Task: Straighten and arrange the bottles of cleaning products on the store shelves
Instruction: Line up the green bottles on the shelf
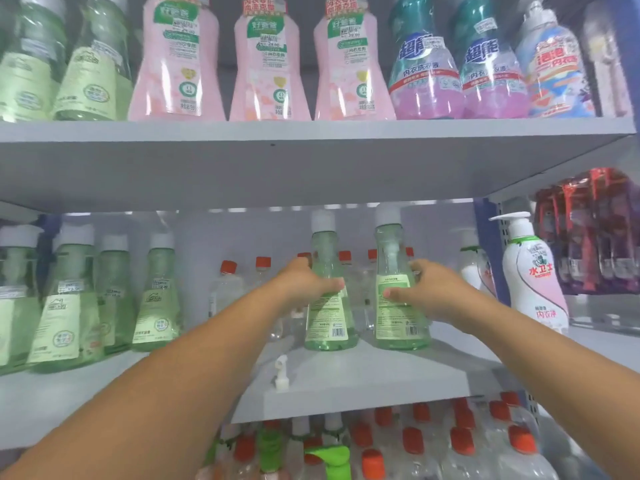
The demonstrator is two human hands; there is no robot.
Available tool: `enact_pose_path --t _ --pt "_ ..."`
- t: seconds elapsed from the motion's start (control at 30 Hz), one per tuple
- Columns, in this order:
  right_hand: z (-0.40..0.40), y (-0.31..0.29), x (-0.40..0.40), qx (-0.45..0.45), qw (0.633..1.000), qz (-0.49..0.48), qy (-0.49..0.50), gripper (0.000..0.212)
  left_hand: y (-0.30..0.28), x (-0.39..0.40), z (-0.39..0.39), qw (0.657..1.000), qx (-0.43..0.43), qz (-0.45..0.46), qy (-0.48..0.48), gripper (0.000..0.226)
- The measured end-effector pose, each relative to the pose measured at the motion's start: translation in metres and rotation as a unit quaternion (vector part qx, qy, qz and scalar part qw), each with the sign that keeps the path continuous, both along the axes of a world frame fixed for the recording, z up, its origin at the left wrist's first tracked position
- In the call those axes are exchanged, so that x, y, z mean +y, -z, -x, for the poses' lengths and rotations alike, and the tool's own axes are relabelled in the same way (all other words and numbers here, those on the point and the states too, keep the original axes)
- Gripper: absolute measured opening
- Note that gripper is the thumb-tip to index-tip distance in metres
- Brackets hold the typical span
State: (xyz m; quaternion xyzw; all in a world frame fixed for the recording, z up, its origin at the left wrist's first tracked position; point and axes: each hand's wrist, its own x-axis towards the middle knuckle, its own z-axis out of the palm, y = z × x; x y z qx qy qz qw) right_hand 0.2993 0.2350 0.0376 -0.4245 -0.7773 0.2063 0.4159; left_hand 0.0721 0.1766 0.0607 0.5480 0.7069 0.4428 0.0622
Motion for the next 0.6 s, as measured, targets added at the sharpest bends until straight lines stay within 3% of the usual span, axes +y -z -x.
enact_pose_path --t 0.1,0.27,0.4,0.47,0.6 --pt "0.018 -0.003 -0.008 -0.005 0.999 0.007 -0.036 0.057 0.000 -0.039 0.025 1.000 0.005 -0.015 -0.002 0.049" --pt "0.071 -0.010 -0.038 -0.026 0.993 0.022 -0.112 0.045 0.010 -0.110 0.080 0.996 0.012 -0.047 -0.068 0.050" --pt "0.124 -0.016 -0.067 -0.057 0.986 0.030 -0.153 0.054 0.012 -0.152 0.125 0.991 0.026 -0.050 -0.125 0.087" --pt "0.152 -0.019 -0.077 -0.085 0.984 0.027 -0.157 0.061 0.010 -0.166 0.146 0.991 0.023 -0.038 -0.124 0.091" --pt "0.198 -0.028 -0.107 -0.123 0.974 0.022 -0.186 0.042 0.005 -0.180 0.189 0.993 0.022 -0.004 -0.116 0.097"
